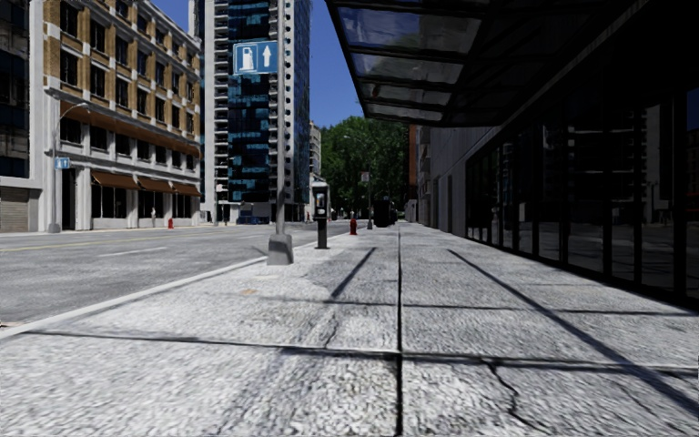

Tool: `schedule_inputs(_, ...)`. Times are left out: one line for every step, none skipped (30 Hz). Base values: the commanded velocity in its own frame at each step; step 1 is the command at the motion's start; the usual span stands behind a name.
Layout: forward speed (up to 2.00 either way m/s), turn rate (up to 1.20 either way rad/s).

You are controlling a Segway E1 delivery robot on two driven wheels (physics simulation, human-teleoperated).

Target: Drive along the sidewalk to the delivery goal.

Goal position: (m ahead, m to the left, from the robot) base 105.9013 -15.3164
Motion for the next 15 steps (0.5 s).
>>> schedule_inputs(2.00, 0.00)
schedule_inputs(2.00, 0.00)
schedule_inputs(2.00, 0.00)
schedule_inputs(2.00, 0.00)
schedule_inputs(2.00, 0.00)
schedule_inputs(2.00, 0.00)
schedule_inputs(2.00, 0.00)
schedule_inputs(2.00, 0.00)
schedule_inputs(2.00, 0.00)
schedule_inputs(2.00, 0.00)
schedule_inputs(2.00, 0.00)
schedule_inputs(2.00, 0.00)
schedule_inputs(2.00, 0.00)
schedule_inputs(2.00, 0.00)
schedule_inputs(2.00, -0.11)
